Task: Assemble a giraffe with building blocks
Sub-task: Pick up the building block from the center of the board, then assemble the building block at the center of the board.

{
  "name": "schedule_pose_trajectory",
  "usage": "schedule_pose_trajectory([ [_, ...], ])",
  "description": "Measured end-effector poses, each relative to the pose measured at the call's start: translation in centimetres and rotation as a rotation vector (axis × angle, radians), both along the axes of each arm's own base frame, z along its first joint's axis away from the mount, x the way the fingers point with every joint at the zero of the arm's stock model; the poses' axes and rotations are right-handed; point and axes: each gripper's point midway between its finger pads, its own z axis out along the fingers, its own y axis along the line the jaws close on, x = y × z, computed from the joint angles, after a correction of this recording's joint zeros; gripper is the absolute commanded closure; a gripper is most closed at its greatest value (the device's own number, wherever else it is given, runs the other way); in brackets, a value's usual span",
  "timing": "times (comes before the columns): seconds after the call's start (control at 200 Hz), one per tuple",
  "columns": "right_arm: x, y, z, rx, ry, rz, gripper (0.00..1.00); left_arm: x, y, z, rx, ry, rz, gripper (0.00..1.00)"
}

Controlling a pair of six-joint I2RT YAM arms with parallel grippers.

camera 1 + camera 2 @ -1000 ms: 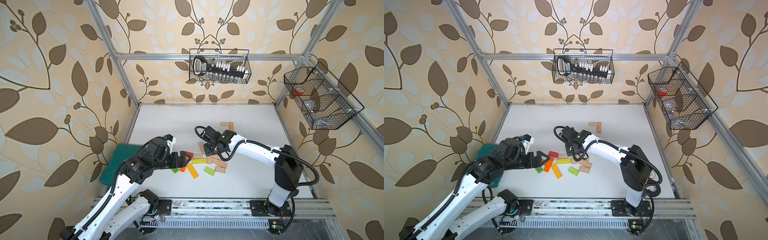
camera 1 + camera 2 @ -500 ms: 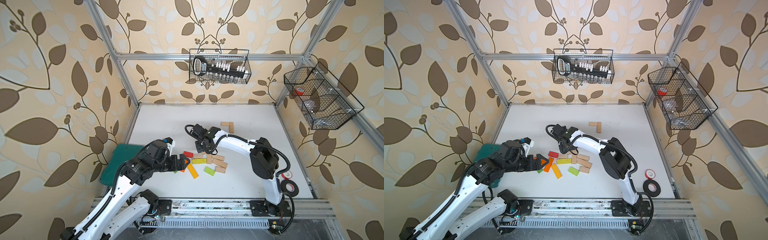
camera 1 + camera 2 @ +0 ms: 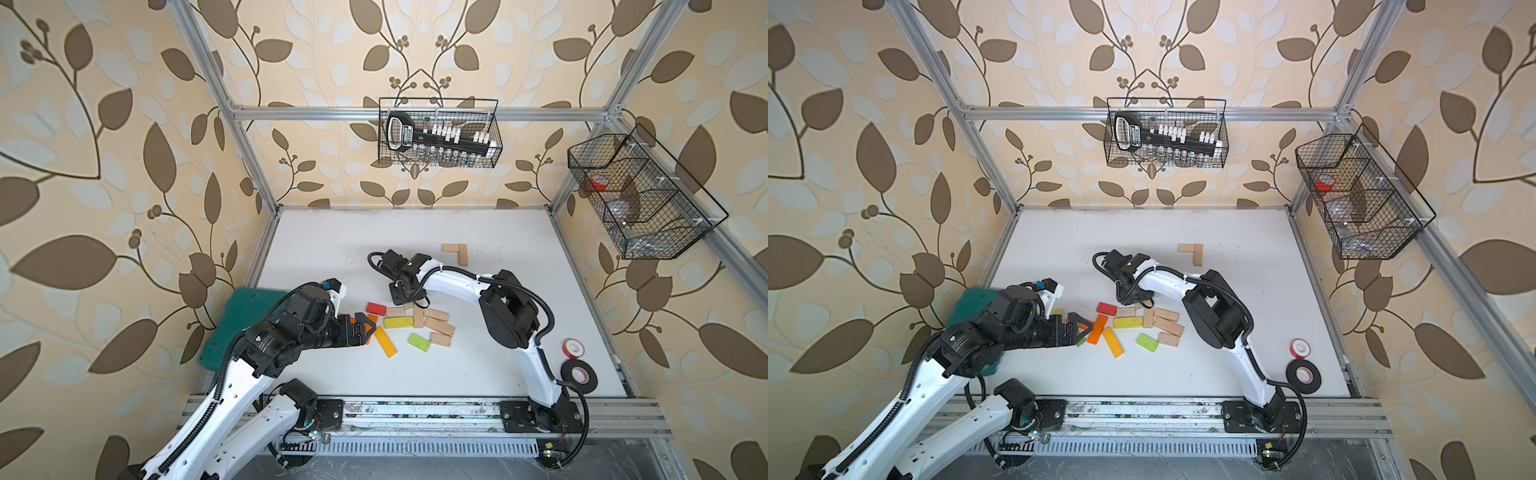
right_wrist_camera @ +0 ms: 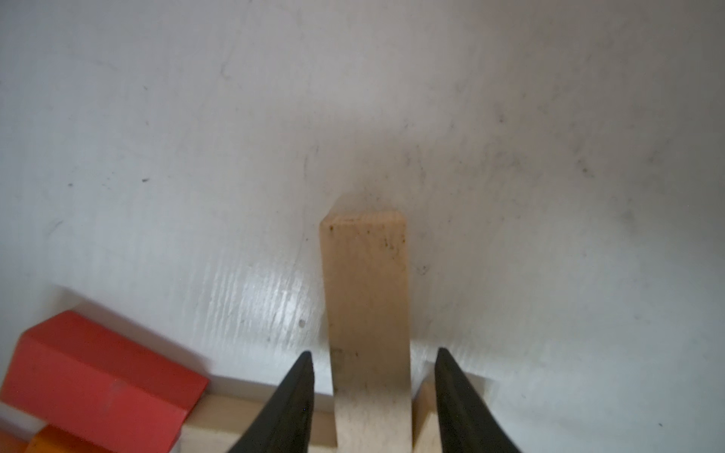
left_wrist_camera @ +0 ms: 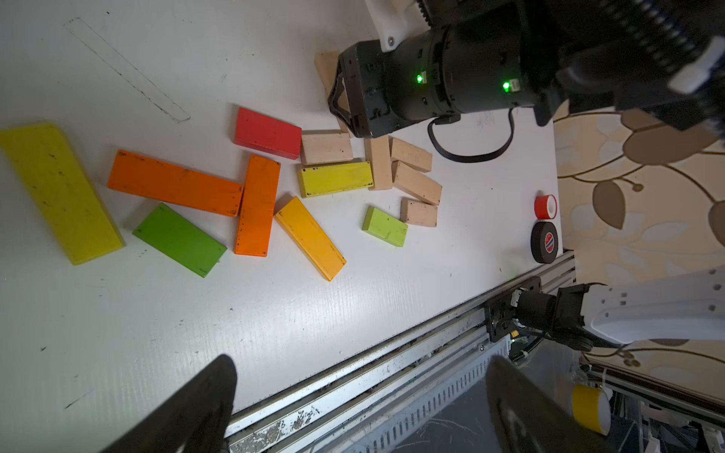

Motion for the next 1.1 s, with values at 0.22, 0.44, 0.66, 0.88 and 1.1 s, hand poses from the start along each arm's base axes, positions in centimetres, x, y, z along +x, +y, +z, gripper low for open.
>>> schedule_pose_trajectory([
  [0.22,0.1,0.1,-0.7,-0.010,0.006,0.007,0.65,0.0,0.0,0.0,0.002,-0.002,-0.002,0.01],
  [0.44,0.5,-0.3,-0.7,-0.010,0.007,0.004,0.75,0.0,0.0,-0.1,0.004,0.000,-0.003,0.01],
  [0.66,1.5,-1.3,0.7,0.005,0.000,-0.022,0.76,0.2,-0.1,-0.4,0.014,0.013,-0.005,0.01],
  [0.88,3.1,-3.4,13.8,0.190,-0.197,-0.077,0.74,1.9,-1.3,0.1,0.007,0.019,-0.018,0.01],
  [1.1,1.6,-14.1,20.2,0.267,-0.367,-0.284,0.74,4.7,-4.9,-1.1,-0.011,0.039,-0.084,0.02],
])
